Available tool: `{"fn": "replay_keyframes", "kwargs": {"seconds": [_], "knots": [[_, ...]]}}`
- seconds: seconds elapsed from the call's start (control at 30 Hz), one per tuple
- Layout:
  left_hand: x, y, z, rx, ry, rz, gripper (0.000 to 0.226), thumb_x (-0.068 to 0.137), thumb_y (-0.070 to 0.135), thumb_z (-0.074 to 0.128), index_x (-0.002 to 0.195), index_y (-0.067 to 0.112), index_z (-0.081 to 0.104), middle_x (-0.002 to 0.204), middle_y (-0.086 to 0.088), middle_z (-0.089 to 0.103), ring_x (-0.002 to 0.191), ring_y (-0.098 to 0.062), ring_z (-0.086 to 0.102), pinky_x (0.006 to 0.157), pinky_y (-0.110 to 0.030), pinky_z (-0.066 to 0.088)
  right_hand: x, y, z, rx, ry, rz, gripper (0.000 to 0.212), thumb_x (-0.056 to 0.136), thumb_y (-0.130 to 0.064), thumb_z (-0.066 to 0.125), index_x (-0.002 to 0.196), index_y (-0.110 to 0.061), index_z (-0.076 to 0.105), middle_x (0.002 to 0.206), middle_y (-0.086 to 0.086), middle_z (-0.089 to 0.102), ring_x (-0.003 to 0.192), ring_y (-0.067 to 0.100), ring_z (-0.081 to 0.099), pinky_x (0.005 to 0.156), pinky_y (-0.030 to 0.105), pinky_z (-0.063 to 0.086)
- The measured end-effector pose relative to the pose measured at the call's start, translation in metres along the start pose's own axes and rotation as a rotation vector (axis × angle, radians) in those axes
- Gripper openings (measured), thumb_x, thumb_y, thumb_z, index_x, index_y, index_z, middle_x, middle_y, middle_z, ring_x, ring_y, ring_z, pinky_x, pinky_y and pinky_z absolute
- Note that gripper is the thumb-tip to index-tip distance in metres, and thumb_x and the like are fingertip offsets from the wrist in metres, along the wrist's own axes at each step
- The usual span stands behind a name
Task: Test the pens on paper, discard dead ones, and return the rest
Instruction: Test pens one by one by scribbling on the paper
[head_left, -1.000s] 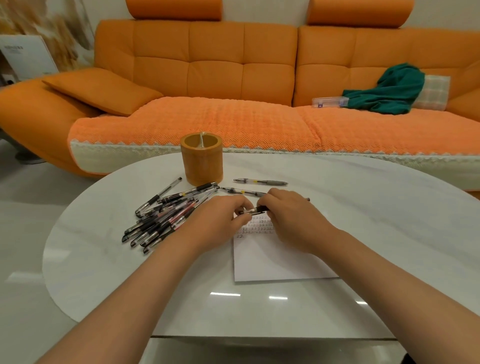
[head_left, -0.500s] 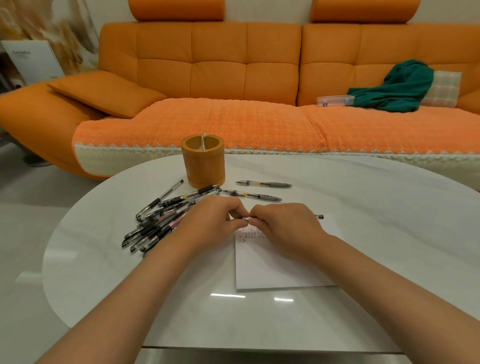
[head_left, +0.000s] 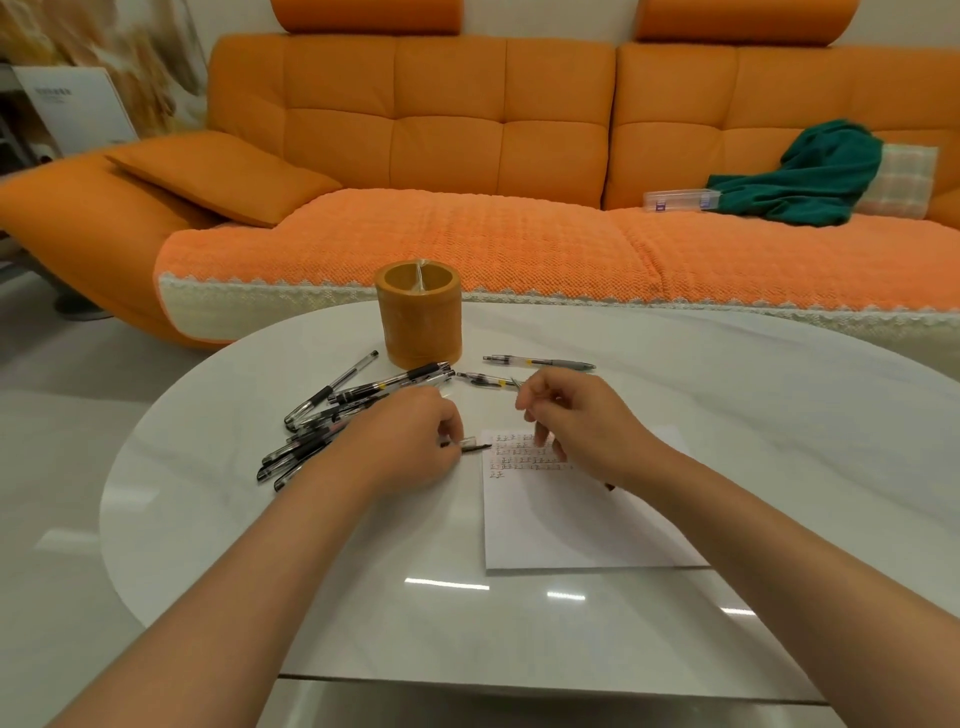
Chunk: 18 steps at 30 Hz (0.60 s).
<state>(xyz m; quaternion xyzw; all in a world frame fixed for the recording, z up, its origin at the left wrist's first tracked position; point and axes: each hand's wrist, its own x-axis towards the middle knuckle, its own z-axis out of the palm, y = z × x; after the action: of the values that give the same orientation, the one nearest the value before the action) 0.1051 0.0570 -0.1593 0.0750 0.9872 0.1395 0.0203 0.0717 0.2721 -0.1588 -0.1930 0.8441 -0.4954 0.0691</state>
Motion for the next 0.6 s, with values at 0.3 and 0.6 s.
{"fn": "replay_keyframes", "kwargs": {"seconds": [0.3,0.6], "knots": [[0.003,0.003,0.01,-0.182,-0.057,0.114,0.042,0.092,0.036,0.061,0.134,0.041,0.056,0.122,0.013,0.049,0.117,-0.006,0.043,0.097,-0.028,0.039,-0.012,0.012,0.01,0.447,-0.133,0.064,0.006,0.095,-0.012,0.063,0.101,-0.011,0.064,0.076,0.01,0.056,0.067,0.024,0.055,0.06,0.033,0.046],[0.0,-0.002,0.018,-0.176,-0.1,0.167,0.068,0.076,0.061,0.074,0.137,0.044,0.053,0.124,0.02,0.041,0.121,0.0,0.029,0.103,-0.028,0.034,-0.014,0.009,0.013,0.356,-0.129,0.117,0.014,0.087,0.005,0.061,0.085,-0.008,0.059,0.064,0.017,0.063,0.053,0.025,0.057,0.044,0.026,0.035]]}}
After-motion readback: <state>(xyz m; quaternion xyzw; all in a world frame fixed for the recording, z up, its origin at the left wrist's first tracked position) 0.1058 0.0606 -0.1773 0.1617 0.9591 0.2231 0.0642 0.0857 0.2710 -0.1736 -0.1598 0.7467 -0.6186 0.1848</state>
